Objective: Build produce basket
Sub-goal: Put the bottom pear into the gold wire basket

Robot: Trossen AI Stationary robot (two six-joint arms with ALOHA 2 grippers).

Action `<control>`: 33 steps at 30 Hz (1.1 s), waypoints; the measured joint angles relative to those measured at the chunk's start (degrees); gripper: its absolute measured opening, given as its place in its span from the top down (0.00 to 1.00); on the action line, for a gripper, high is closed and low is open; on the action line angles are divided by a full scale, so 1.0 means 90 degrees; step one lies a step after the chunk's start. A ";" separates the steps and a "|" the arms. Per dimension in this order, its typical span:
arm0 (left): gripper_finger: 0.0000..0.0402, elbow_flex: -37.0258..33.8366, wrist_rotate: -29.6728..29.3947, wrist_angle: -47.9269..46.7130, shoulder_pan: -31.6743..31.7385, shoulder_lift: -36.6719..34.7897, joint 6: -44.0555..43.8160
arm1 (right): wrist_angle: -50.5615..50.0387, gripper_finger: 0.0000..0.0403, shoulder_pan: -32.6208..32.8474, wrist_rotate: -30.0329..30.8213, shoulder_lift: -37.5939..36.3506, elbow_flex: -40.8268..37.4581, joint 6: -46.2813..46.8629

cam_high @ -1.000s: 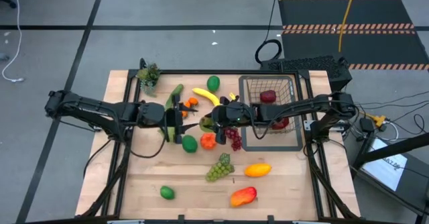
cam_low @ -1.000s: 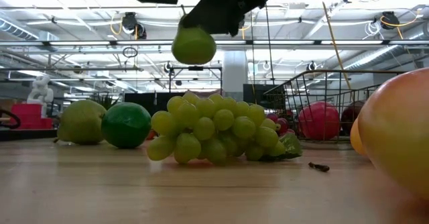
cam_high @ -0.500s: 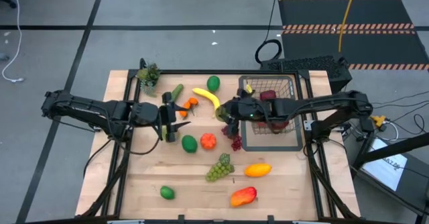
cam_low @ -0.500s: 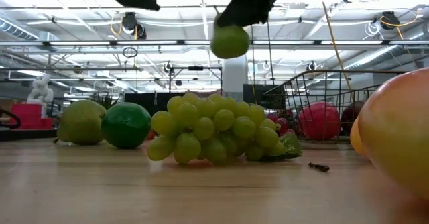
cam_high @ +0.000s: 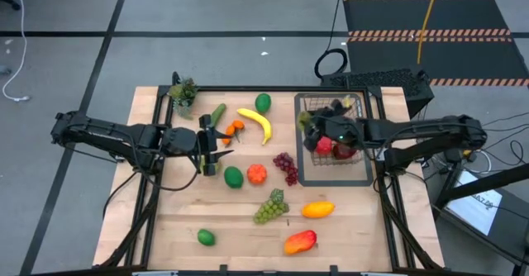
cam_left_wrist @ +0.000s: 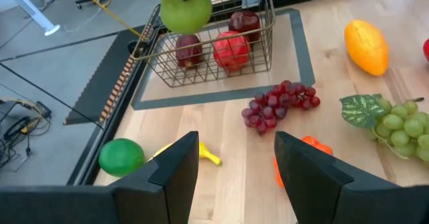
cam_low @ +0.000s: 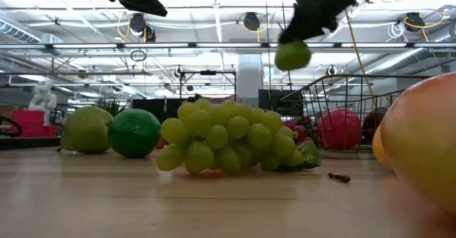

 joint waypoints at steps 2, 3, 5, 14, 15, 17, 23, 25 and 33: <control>0.51 -0.0002 0.0001 0.0000 0.0000 0.0000 0.0008 | -0.0006 0.54 -0.0123 0.0196 -0.0280 -0.0343 0.0219; 0.51 -0.0001 0.0001 0.0003 0.0000 0.0000 0.0033 | 0.0004 0.54 -0.0196 0.0202 -0.0411 -0.0498 0.0319; 0.51 -0.0002 0.0002 0.0003 0.0000 0.0000 0.0106 | -0.0010 0.54 -0.0347 0.0180 -0.0644 -0.0780 0.0480; 0.51 -0.0007 0.0017 0.0207 0.0012 0.0000 0.0313 | -0.0022 0.54 -0.0746 0.0161 -0.1162 -0.1451 0.0708; 0.51 -0.0007 0.0024 0.0226 0.0012 0.0000 0.0317 | -0.0070 0.54 -0.0765 0.0161 -0.1181 -0.1482 0.0712; 0.51 -0.0007 0.0049 0.0243 0.0012 0.0000 0.0341 | -0.0197 0.54 -0.0807 0.0161 -0.1203 -0.1527 0.0812; 0.51 -0.0007 0.0053 0.0248 0.0012 0.0000 0.0381 | -0.0871 0.54 -0.0955 0.0158 -0.1224 -0.1550 0.1221; 0.51 -0.0007 0.0060 0.0248 0.0012 0.0000 0.0381 | -0.1099 0.54 -0.1006 0.0156 -0.1226 -0.1550 0.1359; 0.51 -0.0007 0.0066 0.0250 0.0012 0.0000 0.0379 | -0.1768 0.54 -0.1156 0.0148 -0.1224 -0.1550 0.1841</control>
